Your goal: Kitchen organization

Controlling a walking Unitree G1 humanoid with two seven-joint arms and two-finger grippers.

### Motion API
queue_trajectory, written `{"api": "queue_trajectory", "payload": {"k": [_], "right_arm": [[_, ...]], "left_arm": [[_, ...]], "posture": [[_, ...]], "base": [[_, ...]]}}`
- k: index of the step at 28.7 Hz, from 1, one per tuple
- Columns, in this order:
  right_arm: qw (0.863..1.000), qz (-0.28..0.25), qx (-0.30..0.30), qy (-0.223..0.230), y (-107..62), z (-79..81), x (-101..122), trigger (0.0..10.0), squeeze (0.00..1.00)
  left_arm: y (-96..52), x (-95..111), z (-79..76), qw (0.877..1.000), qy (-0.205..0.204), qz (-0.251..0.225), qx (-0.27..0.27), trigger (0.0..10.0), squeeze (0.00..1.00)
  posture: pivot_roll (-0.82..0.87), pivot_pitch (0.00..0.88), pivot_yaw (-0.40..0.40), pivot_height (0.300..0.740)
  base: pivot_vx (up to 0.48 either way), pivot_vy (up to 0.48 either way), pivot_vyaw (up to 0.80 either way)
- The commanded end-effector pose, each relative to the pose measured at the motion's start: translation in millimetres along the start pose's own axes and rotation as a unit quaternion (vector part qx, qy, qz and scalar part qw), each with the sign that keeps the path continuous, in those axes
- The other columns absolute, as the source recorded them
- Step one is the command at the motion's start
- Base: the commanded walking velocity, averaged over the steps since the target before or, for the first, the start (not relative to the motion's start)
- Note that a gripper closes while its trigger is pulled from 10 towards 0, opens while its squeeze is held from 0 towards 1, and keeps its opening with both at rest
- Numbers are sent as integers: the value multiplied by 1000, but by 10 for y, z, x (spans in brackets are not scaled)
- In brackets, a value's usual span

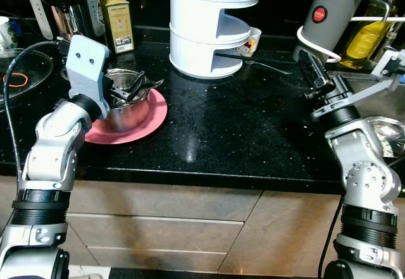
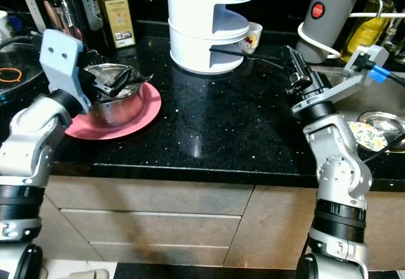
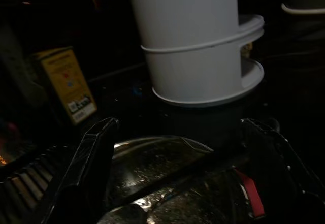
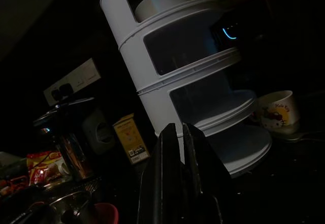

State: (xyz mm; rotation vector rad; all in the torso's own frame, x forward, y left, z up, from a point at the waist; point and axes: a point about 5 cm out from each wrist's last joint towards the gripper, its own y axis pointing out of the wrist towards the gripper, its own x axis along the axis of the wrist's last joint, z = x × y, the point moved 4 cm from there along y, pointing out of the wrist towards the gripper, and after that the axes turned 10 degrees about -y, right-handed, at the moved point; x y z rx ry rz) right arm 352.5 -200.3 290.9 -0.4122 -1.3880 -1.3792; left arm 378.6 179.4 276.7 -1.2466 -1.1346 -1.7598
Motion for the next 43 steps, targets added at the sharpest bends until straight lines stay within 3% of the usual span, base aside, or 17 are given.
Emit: {"api": "queue_trajectory", "payload": {"k": [1,11,21,27,30,38,43], "right_arm": [[1000,0,-1,-3,-25,-3,30,10000,0],[1000,2,-5,-9,-27,-7,71,10000,0],[1000,2,-9,-14,-36,-27,108,10000,0],[1000,3,-10,-17,-42,-39,137,10000,0],[1000,3,-10,-18,-39,-40,141,10000,0],[1000,4,-9,-21,-28,-48,164,10000,0],[1000,5,-9,-22,-27,-51,168,10000,0]], "left_arm": [[32,6,-38,1000,9,2,-15,10000,0],[96,-53,-6,998,56,20,-22,10000,0],[148,-51,71,997,68,25,-11,10000,0],[225,137,84,1000,15,-11,-7,10000,0],[241,134,93,1000,5,-10,-5,10000,0],[277,-66,47,997,-56,46,-9,10000,0],[271,-155,49,995,-73,72,-6,10000,0]], "posture": [[23,0,-72,740],[2,0,-70,740],[-12,0,-65,740],[-19,0,-69,740],[-22,0,-70,740],[-26,0,-74,740],[-28,0,-75,740]], "base": [[0,0,0],[0,0,0],[0,0,0],[0,0,0],[0,0,0],[0,0,0],[0,0,0]]}}
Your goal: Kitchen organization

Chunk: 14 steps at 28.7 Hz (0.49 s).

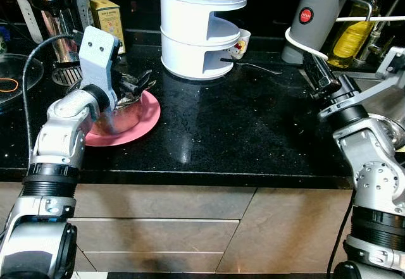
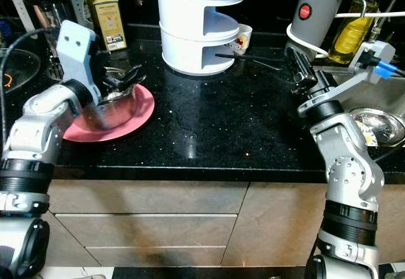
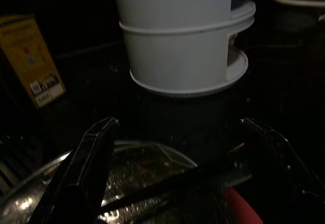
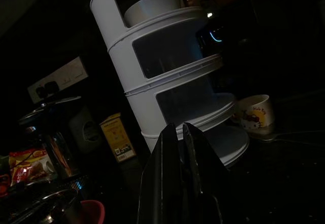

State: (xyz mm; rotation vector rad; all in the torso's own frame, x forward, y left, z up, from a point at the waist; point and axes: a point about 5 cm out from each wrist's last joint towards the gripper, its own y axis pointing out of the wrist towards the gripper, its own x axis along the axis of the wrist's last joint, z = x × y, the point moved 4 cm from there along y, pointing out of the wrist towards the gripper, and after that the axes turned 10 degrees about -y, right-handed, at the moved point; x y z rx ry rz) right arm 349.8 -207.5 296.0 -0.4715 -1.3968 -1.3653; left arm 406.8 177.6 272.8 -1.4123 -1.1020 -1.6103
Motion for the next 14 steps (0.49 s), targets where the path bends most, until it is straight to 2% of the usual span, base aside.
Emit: {"api": "queue_trajectory", "payload": {"k": [1,6,8,14], "right_arm": [[1000,-10,-1,-4,-13,-17,87,10000,0],[1000,-10,-2,-5,-13,-21,101,10000,0],[1000,-9,-2,-5,-13,-15,105,10000,0],[1000,-5,3,-4,-6,13,90,10000,0]], "left_arm": [[30,-74,-4,1000,-14,24,-3,10000,0],[21,-164,64,998,-21,57,9,10000,0],[2,-181,137,997,-23,69,27,10000,0],[-40,-160,239,996,7,80,49,10000,0]], "posture": [[-29,0,-74,740],[-33,0,-75,740],[-33,0,-76,740],[-30,0,-79,740]], "base": [[0,0,0],[0,0,0],[0,0,0],[0,0,0]]}}
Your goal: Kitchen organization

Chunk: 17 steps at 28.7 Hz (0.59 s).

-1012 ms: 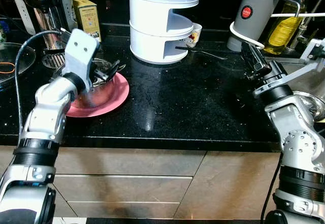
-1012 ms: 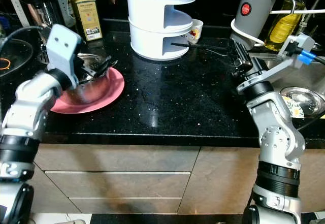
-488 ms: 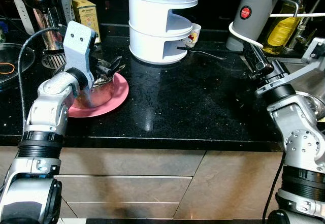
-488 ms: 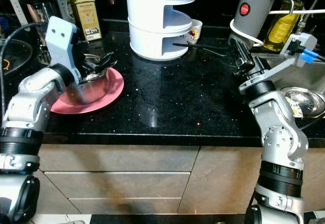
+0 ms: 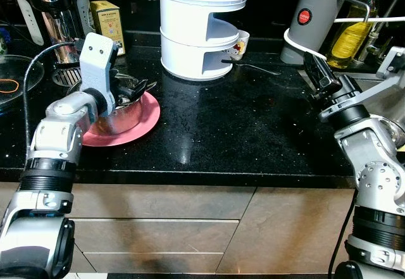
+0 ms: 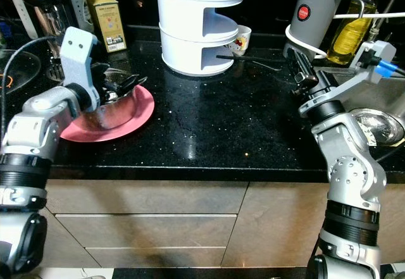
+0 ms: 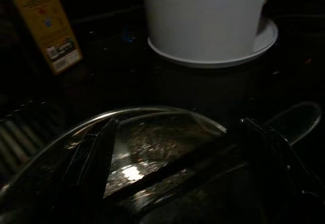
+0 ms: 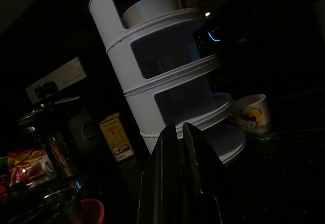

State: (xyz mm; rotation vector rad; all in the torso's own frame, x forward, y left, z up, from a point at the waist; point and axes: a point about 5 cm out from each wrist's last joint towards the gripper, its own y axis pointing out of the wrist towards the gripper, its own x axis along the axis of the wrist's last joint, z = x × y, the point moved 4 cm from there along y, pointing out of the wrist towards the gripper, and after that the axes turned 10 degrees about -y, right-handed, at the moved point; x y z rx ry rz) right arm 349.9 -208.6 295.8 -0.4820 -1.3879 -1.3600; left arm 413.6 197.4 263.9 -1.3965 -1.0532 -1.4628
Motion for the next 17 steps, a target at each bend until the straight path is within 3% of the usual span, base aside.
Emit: {"api": "queue_trajectory", "payload": {"k": [1,5,7,17], "right_arm": [[1000,-10,6,-5,-4,25,85,10000,0],[1000,-6,5,-3,-6,24,61,10000,0],[1000,-6,5,-3,-5,24,61,10000,0],[1000,-2,6,-2,5,30,43,10000,0]], "left_arm": [[-8,-59,40,1000,13,19,9,10000,0],[-18,-14,60,996,81,28,23,10000,0],[-17,-6,50,995,96,30,24,10000,0],[-40,33,20,991,131,24,27,10000,0]], "posture": [[-30,0,-79,740],[-27,0,-77,740],[-27,0,-78,740],[-22,0,-87,740]], "base": [[0,0,0],[0,0,0],[0,0,0],[0,0,0]]}}
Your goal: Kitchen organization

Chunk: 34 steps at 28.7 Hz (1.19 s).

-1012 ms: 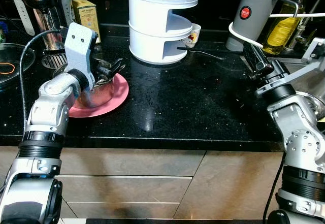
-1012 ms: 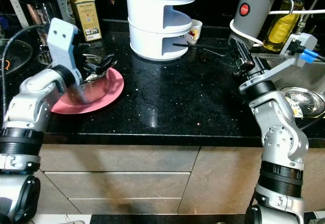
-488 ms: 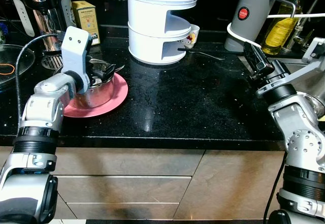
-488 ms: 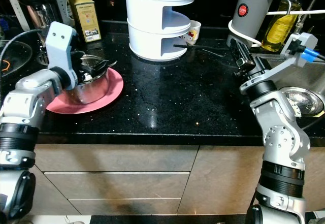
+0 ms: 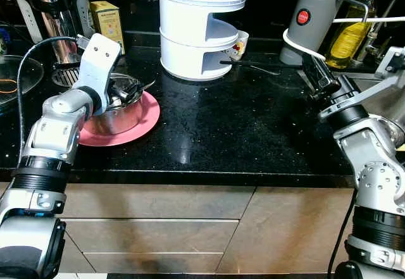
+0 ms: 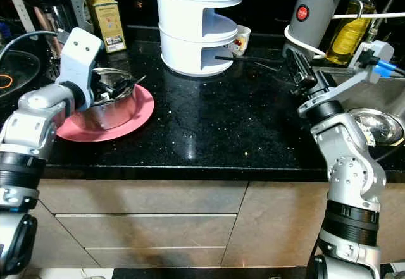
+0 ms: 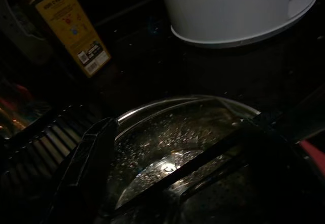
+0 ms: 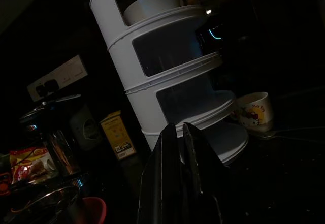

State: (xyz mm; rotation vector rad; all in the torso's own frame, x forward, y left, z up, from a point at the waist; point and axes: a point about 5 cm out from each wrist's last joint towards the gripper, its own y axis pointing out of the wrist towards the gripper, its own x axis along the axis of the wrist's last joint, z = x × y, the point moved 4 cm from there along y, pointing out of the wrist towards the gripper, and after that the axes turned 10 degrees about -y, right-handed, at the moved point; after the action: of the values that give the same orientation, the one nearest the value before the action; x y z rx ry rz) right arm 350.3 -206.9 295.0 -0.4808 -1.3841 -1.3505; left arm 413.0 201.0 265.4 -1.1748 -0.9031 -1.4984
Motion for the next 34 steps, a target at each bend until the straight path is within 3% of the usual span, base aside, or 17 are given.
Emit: {"api": "queue_trajectory", "payload": {"k": [1,5,7,17,24,34], "right_arm": [[1000,-6,4,-4,1,19,57,10000,0],[1000,-4,4,-5,3,21,58,10000,0],[1000,-2,4,-6,5,24,51,10000,0],[1000,2,1,-7,28,14,38,10000,0],[1000,3,-2,-9,9,11,45,10000,0],[1000,5,-4,-9,2,8,54,10000,0]], "left_arm": [[-24,20,-7,1000,18,-3,-3,10000,0],[-44,68,-30,1000,25,-11,-8,10000,0],[-106,136,-14,998,59,-4,-12,10000,0],[-252,23,-32,990,107,69,-59,10000,0],[-264,10,159,986,151,73,-19,10000,0],[-193,114,230,979,195,53,7,10000,0]], "posture": [[-22,0,-87,740],[-22,0,-88,740],[-22,0,-90,740],[-19,0,-92,740],[-21,0,-92,740],[-31,0,-95,740]], "base": [[0,0,0],[0,0,0],[0,0,0],[0,0,0],[0,0,0],[0,0,0]]}}
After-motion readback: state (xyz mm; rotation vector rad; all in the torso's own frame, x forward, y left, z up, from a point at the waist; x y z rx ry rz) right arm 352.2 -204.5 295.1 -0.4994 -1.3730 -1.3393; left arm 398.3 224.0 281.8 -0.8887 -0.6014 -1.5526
